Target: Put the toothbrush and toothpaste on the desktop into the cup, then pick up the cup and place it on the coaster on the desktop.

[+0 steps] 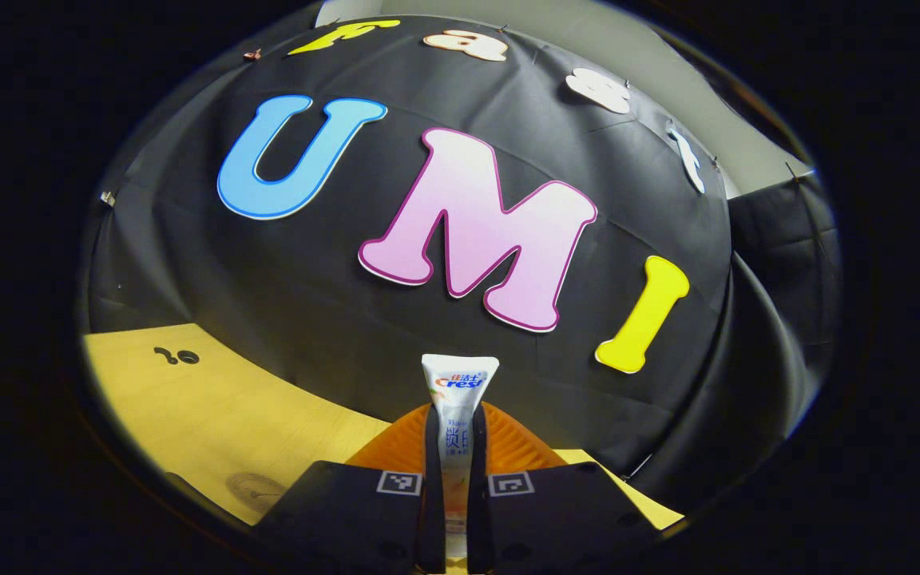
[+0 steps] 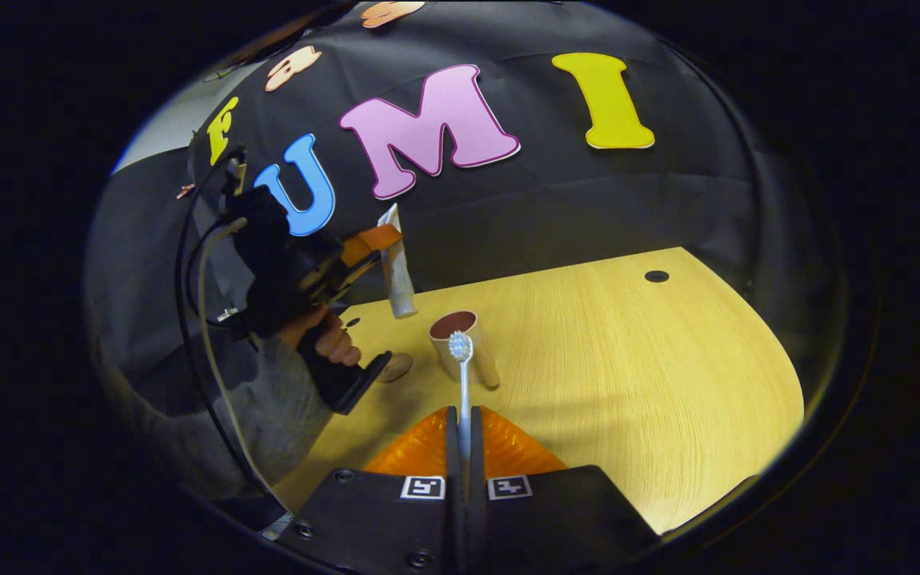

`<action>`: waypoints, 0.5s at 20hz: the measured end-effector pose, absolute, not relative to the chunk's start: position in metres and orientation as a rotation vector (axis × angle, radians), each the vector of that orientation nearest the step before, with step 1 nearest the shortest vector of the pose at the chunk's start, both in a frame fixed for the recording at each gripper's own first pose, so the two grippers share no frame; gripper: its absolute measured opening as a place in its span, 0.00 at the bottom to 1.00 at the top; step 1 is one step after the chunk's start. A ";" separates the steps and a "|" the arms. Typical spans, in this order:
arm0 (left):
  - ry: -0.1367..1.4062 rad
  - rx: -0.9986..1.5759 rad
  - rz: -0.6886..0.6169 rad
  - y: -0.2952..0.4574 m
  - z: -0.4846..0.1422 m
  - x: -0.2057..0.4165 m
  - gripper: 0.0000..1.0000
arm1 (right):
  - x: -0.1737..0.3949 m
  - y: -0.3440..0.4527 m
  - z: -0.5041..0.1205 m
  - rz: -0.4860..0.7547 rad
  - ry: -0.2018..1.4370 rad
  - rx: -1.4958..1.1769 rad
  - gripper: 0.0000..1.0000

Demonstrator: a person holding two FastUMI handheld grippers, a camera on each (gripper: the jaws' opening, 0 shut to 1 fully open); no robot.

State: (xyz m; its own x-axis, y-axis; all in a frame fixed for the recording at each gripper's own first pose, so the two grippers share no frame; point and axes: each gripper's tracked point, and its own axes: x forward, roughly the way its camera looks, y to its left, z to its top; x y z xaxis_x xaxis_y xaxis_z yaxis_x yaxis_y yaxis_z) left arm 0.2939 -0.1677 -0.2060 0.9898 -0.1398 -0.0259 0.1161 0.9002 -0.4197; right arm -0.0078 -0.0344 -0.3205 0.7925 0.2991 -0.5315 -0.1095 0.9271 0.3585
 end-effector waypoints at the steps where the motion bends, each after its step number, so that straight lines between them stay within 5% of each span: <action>1: 0.044 -0.426 -0.116 -0.169 -0.216 0.300 0.16 | -0.004 -0.038 -0.323 0.227 0.611 0.316 0.05; 10: 0.020 -0.274 -0.057 -0.181 -0.281 0.326 0.16 | 0.010 -0.059 -0.354 0.217 0.604 0.305 0.05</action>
